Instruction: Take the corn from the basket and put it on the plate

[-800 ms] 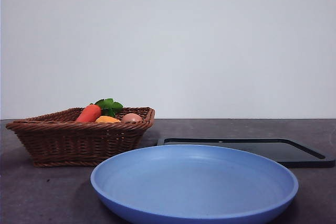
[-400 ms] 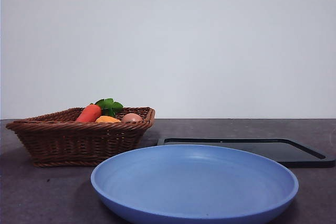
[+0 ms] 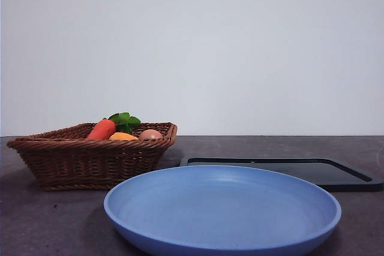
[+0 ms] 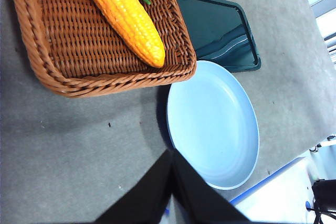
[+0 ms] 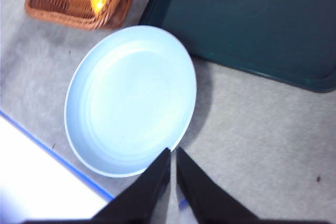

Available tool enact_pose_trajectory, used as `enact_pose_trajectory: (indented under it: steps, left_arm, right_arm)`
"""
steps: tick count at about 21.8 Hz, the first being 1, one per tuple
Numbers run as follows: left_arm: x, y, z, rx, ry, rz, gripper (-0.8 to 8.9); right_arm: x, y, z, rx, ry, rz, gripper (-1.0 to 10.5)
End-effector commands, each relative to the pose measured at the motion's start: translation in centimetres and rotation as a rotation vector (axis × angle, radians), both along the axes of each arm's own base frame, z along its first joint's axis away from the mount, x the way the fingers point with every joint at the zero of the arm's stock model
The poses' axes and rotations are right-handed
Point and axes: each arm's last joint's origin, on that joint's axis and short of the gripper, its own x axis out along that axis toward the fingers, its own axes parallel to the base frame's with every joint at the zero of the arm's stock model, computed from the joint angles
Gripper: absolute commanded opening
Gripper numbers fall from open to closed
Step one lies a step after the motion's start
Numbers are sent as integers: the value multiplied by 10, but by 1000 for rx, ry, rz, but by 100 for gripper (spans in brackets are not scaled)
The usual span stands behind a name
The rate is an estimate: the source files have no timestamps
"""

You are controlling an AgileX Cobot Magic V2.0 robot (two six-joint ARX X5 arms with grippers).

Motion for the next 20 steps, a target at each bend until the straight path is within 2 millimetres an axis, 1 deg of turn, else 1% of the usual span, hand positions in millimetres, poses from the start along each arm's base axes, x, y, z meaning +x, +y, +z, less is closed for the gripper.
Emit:
enact_pose_trajectory:
  steps: [1, 3, 6, 8, 9, 14, 17, 20]
  left_arm:
    - [1, 0, 4, 10, -29, -17, 18]
    - [1, 0, 4, 8, -27, -15, 102]
    - [1, 0, 4, 3, -24, -12, 315]
    - [1, 0, 4, -1, -25, -9, 414]
    - [2, 0, 5, -2, -26, -7, 428]
    - [2, -1, 5, -5, -27, -8, 429]
    - [2, -1, 5, -7, -25, -6, 429]
    - [2, -1, 5, -7, -27, -6, 429]
  right_arm:
    - [2, 1, 5, 0, -22, 13, 8]
    - [2, 1, 5, 3, -20, 9, 70]
    - [2, 1, 5, 6, -9, -8, 235]
    - [3, 1, 5, 6, -5, -15, 296]
    - [3, 1, 5, 6, -4, -15, 297]
    - [10, 2, 5, 20, -10, -30, 297]
    - [21, 4, 2, 31, 1, -40, 297]
    - [38, 11, -9, 21, 52, -19, 296]
